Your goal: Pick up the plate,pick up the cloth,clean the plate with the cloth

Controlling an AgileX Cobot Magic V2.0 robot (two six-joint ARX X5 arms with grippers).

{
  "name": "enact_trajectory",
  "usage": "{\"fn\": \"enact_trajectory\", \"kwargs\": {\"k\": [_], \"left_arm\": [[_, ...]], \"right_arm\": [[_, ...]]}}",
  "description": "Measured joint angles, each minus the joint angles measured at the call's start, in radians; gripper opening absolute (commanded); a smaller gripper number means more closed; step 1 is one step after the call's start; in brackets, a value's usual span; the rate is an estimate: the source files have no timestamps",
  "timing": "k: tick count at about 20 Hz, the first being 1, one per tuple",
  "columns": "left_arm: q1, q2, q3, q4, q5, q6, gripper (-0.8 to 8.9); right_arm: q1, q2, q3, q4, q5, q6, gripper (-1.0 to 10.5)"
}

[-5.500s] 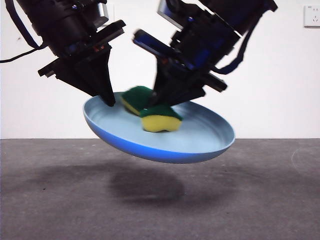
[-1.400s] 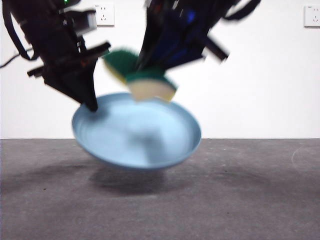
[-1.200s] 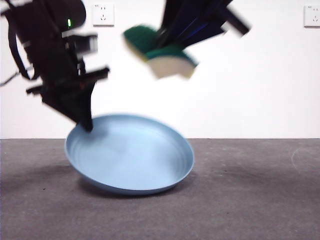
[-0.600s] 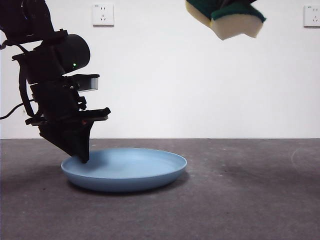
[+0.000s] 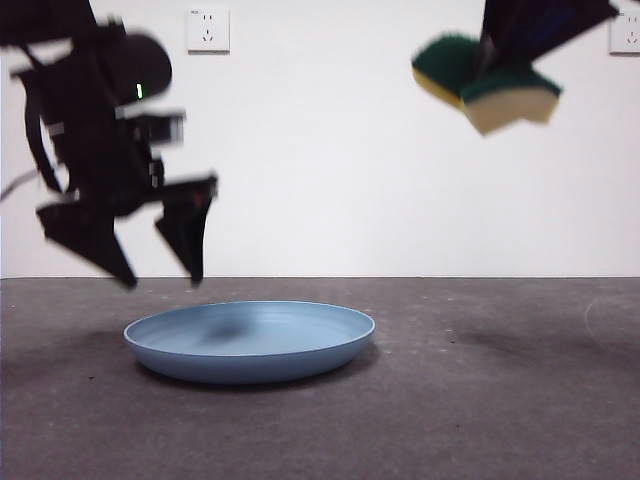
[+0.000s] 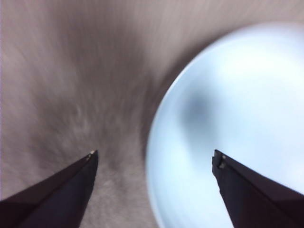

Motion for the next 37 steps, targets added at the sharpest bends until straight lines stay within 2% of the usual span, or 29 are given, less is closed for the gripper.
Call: {"fn": "enact_trajectory", "kwargs": {"k": [3, 5, 8, 10, 16, 21, 22, 23, 26, 27, 37], "left_arm": [[-0.028, -0.128, 0.000, 0.006, 0.000, -0.025, 4.02], [-0.050, -0.204, -0.005, 0.035, -0.019, -0.031, 4.01], [-0.092, -0.344, -0.096, 0.128, -0.107, -0.031, 4.00], [-0.108, -0.429, -0.175, 0.140, -0.121, -0.034, 4.00], [-0.125, -0.701, -0.357, 0.146, -0.127, -0.059, 4.00], [-0.125, -0.821, -0.404, 0.037, -0.127, -0.076, 4.00], [-0.125, -0.833, -0.404, 0.029, -0.127, -0.076, 4.00], [-0.125, -0.840, -0.404, 0.023, -0.127, -0.076, 4.00], [-0.125, -0.842, -0.404, 0.000, -0.127, -0.076, 4.00], [-0.125, -0.842, -0.404, -0.007, -0.127, -0.076, 4.00], [-0.143, -0.842, -0.404, -0.034, -0.127, -0.076, 4.00]], "right_arm": [[-0.069, 0.096, 0.000, 0.034, -0.005, 0.000, -0.2], [-0.113, 0.171, 0.000, 0.080, -0.041, 0.000, -0.2], [-0.173, 0.283, 0.000, 0.129, -0.107, 0.000, -0.2], [-0.197, 0.355, 0.000, 0.137, -0.108, 0.000, -0.2], [-0.226, 0.537, 0.000, 0.178, -0.109, -0.021, -0.2], [-0.229, 0.594, 0.000, 0.190, -0.109, -0.032, -0.1], [-0.229, 0.594, 0.000, 0.191, -0.109, -0.037, 0.5], [-0.229, 0.594, 0.000, 0.191, -0.109, -0.041, 1.8], [-0.230, 0.595, 0.000, 0.190, -0.108, -0.042, 6.4], [-0.231, 0.595, 0.000, 0.188, -0.108, -0.042, 6.8], [-0.230, 0.596, 0.000, 0.151, -0.109, -0.046, 7.0]]}}
